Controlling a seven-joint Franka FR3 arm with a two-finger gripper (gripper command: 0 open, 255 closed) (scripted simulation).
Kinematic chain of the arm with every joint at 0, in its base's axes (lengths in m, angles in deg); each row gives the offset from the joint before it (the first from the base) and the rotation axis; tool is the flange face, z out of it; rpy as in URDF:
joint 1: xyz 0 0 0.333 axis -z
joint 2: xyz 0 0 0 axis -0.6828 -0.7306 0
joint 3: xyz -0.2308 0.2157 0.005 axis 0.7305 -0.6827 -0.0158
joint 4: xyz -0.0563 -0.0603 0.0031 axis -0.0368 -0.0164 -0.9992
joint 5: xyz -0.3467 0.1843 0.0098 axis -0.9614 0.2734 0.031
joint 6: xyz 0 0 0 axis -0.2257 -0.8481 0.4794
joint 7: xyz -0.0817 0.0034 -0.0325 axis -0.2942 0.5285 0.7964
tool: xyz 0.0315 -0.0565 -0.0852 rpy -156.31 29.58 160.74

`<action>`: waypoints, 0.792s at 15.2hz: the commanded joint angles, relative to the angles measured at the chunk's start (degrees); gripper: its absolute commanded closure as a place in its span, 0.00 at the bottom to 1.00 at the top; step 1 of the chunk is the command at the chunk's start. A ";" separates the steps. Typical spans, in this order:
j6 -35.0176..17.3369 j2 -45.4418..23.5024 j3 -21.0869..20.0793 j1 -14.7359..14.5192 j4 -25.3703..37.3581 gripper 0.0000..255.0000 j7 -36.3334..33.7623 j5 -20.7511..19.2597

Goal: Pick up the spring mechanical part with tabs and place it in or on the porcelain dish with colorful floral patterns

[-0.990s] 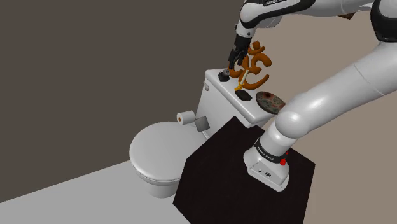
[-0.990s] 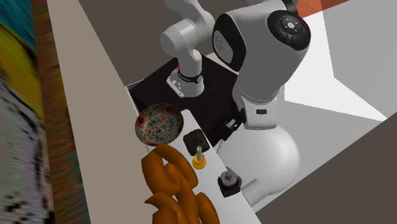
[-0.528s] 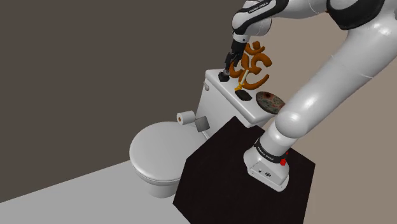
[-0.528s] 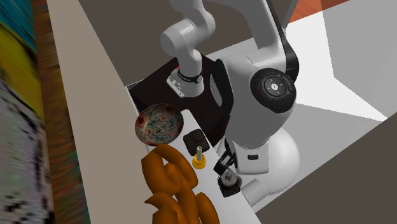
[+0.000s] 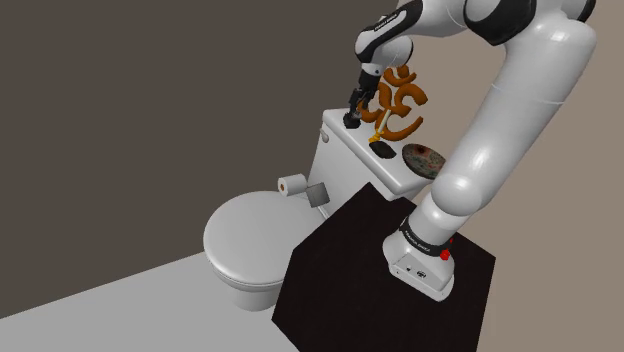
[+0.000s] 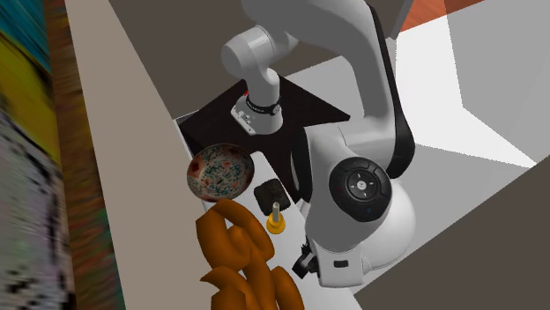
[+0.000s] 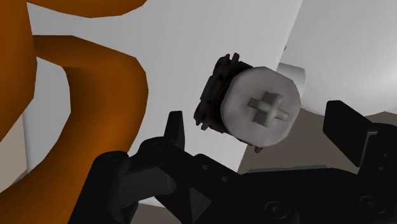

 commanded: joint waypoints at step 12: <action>-3.83 -2.98 -0.45 0.51 -1.20 0.00 1.59 2.14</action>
